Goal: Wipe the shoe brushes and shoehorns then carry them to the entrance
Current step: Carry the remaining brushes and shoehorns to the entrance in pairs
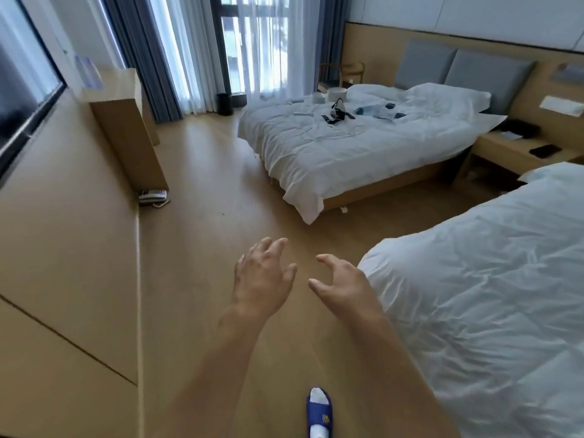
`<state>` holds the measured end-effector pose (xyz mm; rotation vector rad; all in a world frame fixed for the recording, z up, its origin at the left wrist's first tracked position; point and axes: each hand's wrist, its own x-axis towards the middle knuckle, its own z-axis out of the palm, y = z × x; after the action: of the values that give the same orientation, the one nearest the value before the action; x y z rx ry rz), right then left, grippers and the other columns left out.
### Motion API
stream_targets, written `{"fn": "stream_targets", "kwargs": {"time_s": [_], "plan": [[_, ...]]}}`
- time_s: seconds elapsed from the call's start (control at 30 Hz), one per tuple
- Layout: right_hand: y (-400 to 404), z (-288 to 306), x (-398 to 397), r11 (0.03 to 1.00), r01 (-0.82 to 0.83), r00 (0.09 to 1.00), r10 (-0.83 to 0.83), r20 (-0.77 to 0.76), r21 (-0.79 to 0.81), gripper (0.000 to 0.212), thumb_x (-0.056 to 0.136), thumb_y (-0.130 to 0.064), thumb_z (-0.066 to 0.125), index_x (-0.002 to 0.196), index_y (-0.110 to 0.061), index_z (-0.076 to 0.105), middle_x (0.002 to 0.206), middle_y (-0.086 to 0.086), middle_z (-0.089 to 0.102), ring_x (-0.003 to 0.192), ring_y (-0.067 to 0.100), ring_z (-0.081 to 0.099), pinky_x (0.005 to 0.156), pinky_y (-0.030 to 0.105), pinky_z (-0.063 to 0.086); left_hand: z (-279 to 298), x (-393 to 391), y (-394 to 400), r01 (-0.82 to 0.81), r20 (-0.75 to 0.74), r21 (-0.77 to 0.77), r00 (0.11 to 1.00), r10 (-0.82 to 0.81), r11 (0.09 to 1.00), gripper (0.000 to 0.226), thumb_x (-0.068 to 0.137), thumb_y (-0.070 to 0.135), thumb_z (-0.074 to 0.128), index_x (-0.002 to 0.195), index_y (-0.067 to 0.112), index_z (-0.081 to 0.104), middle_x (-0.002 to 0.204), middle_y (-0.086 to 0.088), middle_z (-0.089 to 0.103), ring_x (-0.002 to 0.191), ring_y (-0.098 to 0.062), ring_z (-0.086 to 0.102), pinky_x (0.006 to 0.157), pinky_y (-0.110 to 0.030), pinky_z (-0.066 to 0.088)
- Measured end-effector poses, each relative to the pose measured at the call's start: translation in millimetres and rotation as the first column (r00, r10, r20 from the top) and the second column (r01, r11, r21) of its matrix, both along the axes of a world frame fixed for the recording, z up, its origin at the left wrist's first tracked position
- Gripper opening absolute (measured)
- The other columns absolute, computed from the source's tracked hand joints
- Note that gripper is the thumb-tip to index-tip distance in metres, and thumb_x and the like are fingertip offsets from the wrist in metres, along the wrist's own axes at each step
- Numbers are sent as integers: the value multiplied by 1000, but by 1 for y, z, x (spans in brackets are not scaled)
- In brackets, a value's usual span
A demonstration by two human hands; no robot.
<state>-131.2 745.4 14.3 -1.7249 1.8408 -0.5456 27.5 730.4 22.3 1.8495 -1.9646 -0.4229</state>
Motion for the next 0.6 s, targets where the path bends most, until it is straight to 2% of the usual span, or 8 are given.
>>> {"fn": "stream_targets", "kwargs": {"time_s": [0.3,0.43,0.6], "plan": [[-212,29,-42,995,-89,996,90,8,-36,58,93,-40,64,147,-27,46,145,0,54,132,19,51,111,39,42,30,-42,-196,-109,-27,-52,994,108,993,51,94,37,58,142,26,48,147,2,47,137,-20,41,112,-39,31],[-265,27,-56,996,-89,996,88,-13,-16,57,93,-39,63,146,-27,47,141,1,57,130,19,52,110,38,42,22,-55,-254,-110,-36,-19,993,110,994,50,94,37,59,141,25,49,145,3,48,134,-20,45,109,-40,35],[-344,16,-81,1000,-18,1000,18,-24,1,56,93,-39,63,145,-28,48,140,0,57,128,18,54,108,35,44,8,-75,-347,-58,-52,22,997,59,998,52,94,38,59,143,27,47,148,3,45,138,-19,42,112,-42,33]]}}
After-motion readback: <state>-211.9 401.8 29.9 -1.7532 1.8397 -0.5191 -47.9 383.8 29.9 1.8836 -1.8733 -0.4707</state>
